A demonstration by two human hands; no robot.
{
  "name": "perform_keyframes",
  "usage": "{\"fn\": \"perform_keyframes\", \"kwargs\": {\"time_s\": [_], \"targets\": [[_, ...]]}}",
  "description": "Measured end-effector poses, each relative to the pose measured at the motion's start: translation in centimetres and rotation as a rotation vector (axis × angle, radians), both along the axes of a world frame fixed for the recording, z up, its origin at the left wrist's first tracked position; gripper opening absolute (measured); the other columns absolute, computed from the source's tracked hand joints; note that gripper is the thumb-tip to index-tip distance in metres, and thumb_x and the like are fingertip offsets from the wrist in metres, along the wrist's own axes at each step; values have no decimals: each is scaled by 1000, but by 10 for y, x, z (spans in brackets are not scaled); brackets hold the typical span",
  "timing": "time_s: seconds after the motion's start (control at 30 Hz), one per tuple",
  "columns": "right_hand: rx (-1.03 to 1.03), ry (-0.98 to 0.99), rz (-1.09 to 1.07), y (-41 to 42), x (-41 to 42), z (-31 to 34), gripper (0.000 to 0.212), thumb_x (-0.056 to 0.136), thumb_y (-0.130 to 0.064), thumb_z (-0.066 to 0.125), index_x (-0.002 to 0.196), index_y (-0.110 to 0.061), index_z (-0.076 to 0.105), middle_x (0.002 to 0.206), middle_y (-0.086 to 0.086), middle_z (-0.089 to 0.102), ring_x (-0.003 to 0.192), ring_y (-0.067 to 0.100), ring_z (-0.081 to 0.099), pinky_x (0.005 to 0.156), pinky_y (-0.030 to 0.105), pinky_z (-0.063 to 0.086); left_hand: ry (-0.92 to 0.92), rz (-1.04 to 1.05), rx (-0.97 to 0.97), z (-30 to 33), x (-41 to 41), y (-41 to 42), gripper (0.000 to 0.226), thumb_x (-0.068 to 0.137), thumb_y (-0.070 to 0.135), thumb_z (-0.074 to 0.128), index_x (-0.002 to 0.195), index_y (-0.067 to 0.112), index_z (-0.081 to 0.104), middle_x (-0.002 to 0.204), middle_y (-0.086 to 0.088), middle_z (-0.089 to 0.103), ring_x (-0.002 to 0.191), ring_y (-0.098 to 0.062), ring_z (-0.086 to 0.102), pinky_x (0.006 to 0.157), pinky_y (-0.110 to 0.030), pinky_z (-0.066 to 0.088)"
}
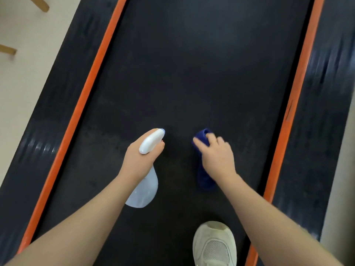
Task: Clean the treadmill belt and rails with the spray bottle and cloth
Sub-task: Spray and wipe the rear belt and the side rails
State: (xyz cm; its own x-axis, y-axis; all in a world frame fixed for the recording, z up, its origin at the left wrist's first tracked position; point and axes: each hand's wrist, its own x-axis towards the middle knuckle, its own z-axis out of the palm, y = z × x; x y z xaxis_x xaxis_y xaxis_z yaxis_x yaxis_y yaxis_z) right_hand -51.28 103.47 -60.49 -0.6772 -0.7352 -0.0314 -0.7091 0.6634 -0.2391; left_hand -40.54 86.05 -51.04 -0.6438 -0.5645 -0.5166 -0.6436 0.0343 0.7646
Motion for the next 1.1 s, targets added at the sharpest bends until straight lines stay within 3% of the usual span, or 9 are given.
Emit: {"fn": "perform_keyframes", "kwargs": {"time_s": [0.1,0.17,0.3,0.43,0.6,0.73,0.8,0.93,1.1], "targets": [[37,-73,254,43,38,0,64,50,-8,80,110,-24,68,99,13,64,61,27,54,51,32,42,-8,-58,10,0,-1,6,37,88,21,64,122,34,60,116,21,62,108,9,56,85,-7,42],[40,-71,231,46,25,-1,63,50,-7,79,109,-25,69,97,13,64,60,28,53,51,31,40,-6,-107,28,1,-4,12,34,88,18,64,111,43,60,107,22,64,98,13,57,79,-3,43],[-19,-74,-156,29,-26,8,51,59,-4,72,106,-22,70,99,18,61,66,35,56,56,36,45,-62,-315,8,2,-14,27,35,88,19,64,103,50,55,105,25,63,97,12,57,79,-4,43],[-317,-222,-625,87,-54,32,42,81,-9,55,120,-20,63,118,13,53,94,33,57,76,33,44,-132,-576,20,0,-30,65,33,88,23,63,119,34,58,113,11,64,104,-8,59,92,-29,48],[-318,-295,-656,148,-33,52,45,73,-13,48,114,-15,67,104,9,57,93,25,57,79,17,35,-195,-812,-48,-9,-55,125,30,89,30,56,118,21,54,104,2,64,95,-19,59,85,-38,50],[-425,-389,-841,160,-6,53,40,81,5,54,115,-12,66,105,8,58,95,15,53,76,3,32,-172,-767,-91,-8,-55,143,34,90,29,55,122,21,48,99,1,61,95,-23,58,87,-39,48],[-449,-412,-911,158,4,55,40,84,5,54,118,-13,64,107,5,55,96,11,49,76,9,33,-154,-642,-74,-9,-55,138,41,90,27,57,129,20,46,106,1,61,100,-21,58,93,-40,46],[-381,-400,-794,145,3,53,39,87,-1,55,123,-15,60,113,3,52,98,13,50,80,19,35,-163,-502,-5,-10,-72,127,54,91,30,59,140,22,38,126,1,55,113,-17,52,98,-35,44],[-292,-304,-683,119,-26,40,44,86,-3,56,128,-14,56,125,8,48,103,20,49,81,31,42,-114,-463,-38,-12,-116,133,28,90,30,55,117,21,49,100,-2,62,91,-23,59,80,-40,51]]}}
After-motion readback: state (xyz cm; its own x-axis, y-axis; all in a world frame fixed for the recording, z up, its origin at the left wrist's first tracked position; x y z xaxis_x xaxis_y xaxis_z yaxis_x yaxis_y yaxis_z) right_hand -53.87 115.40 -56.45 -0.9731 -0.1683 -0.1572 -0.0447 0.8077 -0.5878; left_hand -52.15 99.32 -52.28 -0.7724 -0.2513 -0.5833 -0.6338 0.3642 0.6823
